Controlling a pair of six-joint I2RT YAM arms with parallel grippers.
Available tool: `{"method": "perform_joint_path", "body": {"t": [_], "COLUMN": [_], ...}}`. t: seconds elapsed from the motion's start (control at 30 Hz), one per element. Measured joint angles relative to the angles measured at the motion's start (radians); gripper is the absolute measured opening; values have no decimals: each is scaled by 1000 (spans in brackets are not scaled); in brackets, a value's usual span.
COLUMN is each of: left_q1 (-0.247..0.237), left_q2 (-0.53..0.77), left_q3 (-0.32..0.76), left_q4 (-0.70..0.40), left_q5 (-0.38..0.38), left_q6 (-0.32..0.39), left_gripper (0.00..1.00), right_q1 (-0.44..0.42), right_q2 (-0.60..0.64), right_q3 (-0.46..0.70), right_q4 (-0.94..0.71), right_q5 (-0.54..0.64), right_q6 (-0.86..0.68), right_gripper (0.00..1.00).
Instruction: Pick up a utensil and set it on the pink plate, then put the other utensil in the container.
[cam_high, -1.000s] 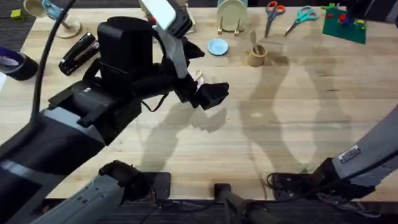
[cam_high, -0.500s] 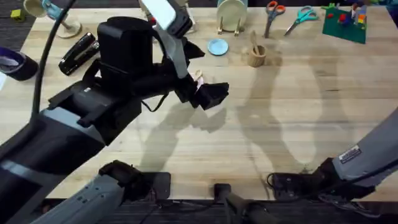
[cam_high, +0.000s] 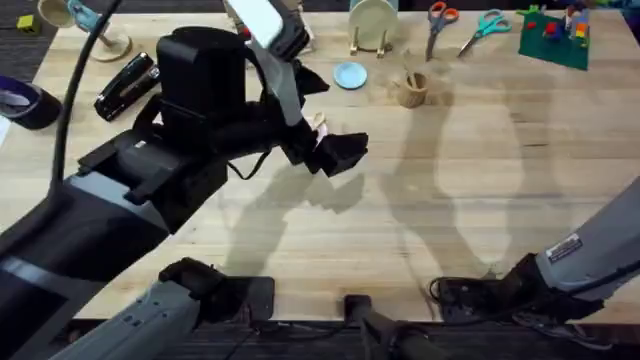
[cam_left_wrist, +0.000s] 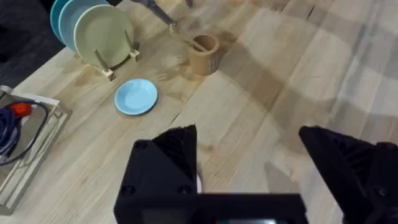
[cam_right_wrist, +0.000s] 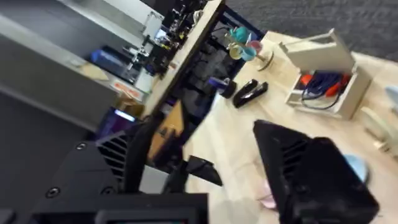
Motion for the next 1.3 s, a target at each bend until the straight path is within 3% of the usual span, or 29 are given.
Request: {"method": "perform_joint_path", "body": {"t": [0.1,0.2,0.27,0.4,0.63,0.9,1.07,1.3], "left_q1": [0,0,0,0,0,0,0,0], "left_q2": [0,0,0,0,0,0,0,0], "left_q3": [0,0,0,0,0,0,0,0], "left_q4": [0,0,-1,-3,-10,-41,-43,-40], "left_q5": [0,0,0,0,0,0,0,0], "left_q6": [0,0,0,0,0,0,0,0], "left_gripper": [995,995,995,994,994,995,995,994], "right_q1": [0,-1,-2,-14,-26,-19,-6,18], "right_q2": [0,0,0,0,0,0,0,0], "right_q3": [0,2,2,2,3,3,33,205], "right_q4": [75,103,56,-67,-265,-676,-1133,-1682], "right_q5": [-5,-5,14,134,353,636,844,1162], "right_q6": [-4,-3,3,50,-26,-505,-884,-1305], "right_gripper": [991,987,930,779,832,896,922,944]}}
